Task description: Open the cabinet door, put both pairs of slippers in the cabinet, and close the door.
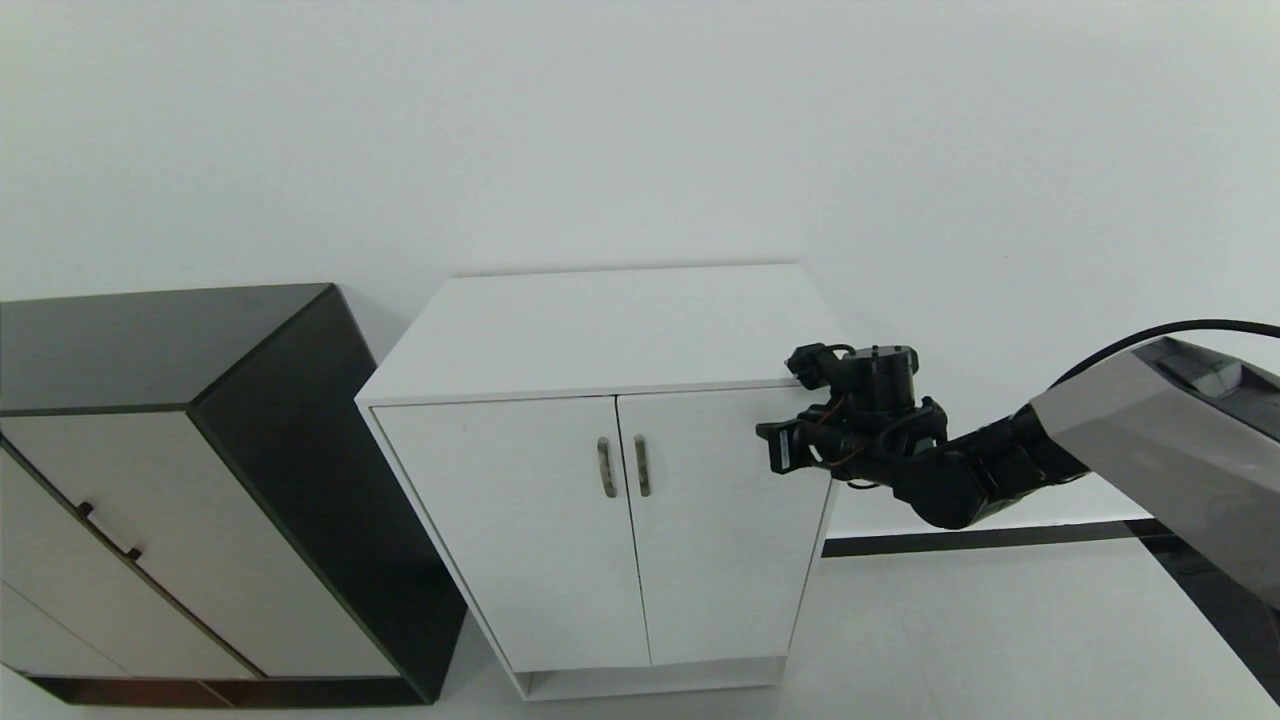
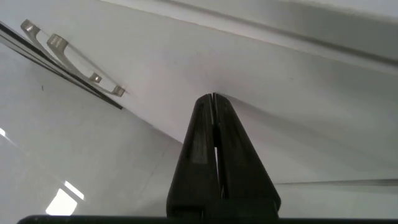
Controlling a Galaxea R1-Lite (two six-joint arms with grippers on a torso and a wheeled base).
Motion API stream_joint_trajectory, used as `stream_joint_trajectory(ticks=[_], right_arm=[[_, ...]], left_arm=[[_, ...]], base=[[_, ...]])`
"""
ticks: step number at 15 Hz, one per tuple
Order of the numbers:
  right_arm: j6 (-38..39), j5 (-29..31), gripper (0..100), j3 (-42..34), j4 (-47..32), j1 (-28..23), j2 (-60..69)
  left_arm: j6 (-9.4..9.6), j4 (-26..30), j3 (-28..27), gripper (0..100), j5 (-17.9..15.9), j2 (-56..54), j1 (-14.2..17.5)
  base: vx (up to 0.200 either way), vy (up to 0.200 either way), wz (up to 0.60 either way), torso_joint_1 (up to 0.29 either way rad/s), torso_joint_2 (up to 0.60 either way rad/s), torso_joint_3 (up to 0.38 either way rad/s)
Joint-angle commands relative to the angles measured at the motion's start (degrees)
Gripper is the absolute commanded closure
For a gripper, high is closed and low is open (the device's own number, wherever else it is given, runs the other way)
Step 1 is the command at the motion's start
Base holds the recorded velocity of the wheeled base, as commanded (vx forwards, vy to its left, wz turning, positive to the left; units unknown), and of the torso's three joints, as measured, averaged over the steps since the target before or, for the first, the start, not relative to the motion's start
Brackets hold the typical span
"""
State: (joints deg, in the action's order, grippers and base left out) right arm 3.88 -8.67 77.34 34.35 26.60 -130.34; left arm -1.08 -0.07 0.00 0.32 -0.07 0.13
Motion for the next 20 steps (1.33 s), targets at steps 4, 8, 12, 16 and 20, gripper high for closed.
stream_joint_trajectory(ticks=[4, 8, 12, 16, 20], right_arm=[[0.1, 0.0, 100, 0.7, -0.2, -0.1, -0.4], [0.0, 1.2, 100, 1.4, -0.3, 0.0, -0.6], [0.0, 1.3, 100, 0.1, -0.2, 0.2, -0.1], [-0.1, 1.3, 100, -8.2, 0.1, 1.0, 7.9], [-0.3, 1.4, 100, -29.1, 0.3, 1.2, 26.7]], left_arm=[[0.03, 0.0, 0.0, 100, 0.0, 0.1, 0.0], [0.03, 0.0, 0.0, 100, 0.0, 0.1, 0.0], [0.03, 0.0, 0.0, 100, 0.0, 0.1, 0.0], [-0.06, 0.0, 0.0, 100, 0.0, 0.1, 0.0], [0.03, 0.0, 0.0, 100, 0.0, 0.1, 0.0]], base=[[0.0, 0.0, 0.0, 0.0, 0.0, 0.0], [0.0, 0.0, 0.0, 0.0, 0.0, 0.0], [0.0, 0.0, 0.0, 0.0, 0.0, 0.0], [0.0, 0.0, 0.0, 0.0, 0.0, 0.0], [0.0, 0.0, 0.0, 0.0, 0.0, 0.0]])
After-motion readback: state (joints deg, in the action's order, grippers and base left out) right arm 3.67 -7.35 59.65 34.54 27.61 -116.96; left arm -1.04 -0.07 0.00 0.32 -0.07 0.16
